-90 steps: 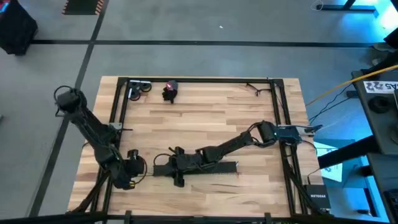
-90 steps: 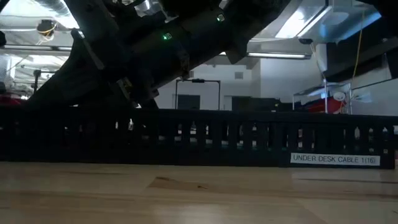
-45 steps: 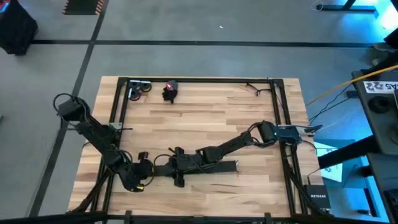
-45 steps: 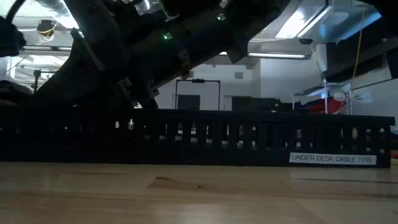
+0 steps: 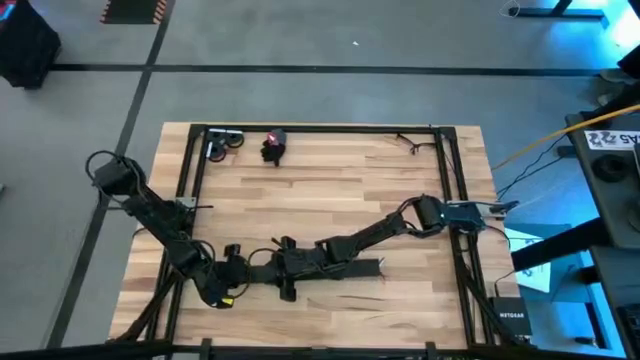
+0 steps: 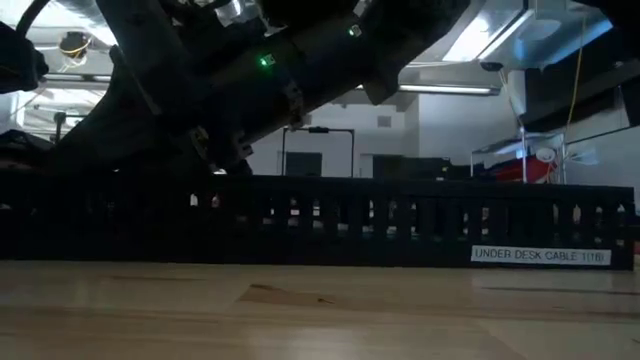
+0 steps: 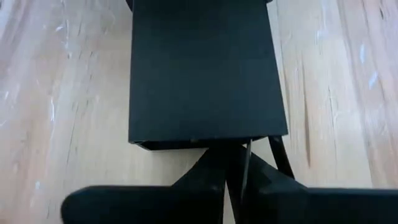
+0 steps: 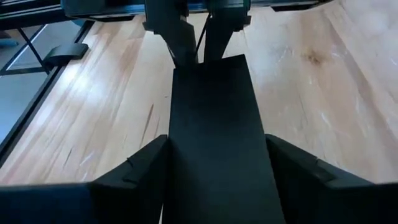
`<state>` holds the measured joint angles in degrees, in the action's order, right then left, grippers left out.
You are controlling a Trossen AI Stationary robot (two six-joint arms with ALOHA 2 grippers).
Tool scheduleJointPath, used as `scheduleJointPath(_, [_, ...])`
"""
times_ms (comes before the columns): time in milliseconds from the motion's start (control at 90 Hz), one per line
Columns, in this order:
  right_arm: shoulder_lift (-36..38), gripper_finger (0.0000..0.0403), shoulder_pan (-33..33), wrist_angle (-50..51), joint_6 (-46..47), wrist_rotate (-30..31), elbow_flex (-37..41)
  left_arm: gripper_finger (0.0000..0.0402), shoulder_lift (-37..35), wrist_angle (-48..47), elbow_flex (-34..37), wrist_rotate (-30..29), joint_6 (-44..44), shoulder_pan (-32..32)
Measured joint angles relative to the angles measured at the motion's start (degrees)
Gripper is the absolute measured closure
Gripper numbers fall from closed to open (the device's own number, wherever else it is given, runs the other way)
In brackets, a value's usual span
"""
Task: Ziptie cables
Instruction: Close the black cable duct, then return to Home Position
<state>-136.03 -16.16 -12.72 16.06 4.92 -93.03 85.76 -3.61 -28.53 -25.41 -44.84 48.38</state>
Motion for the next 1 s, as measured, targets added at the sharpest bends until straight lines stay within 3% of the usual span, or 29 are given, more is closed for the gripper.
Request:
scheduleJointPath(178, [0.83,0.0173,0.05,3.07,0.03,-0.42,-0.15,0.0400,-0.85,0.07,0.04,0.40,-2.14,-0.14])
scheduleJointPath(378, [1.91,0.0115,0.66,8.80,0.17,-1.11,-2.27,0.0360,-3.38,-0.94,0.09,5.93,-4.52,-1.23])
scheduleJointPath(500, [2.76,0.0091,0.93,18.81,0.18,-1.52,-8.06,0.0322,-7.91,-7.05,-0.09,10.64,-6.93,-1.33])
scheduleJointPath(678, [2.78,0.0083,1.38,35.53,-2.92,-1.72,-19.55,0.0287,-16.86,-15.04,-0.28,12.79,-8.56,-1.11])
scheduleJointPath(1000, [2.80,0.0096,4.25,54.20,-7.13,-1.50,-36.24,0.0297,-35.29,-19.44,-0.39,11.49,-2.42,-2.84])
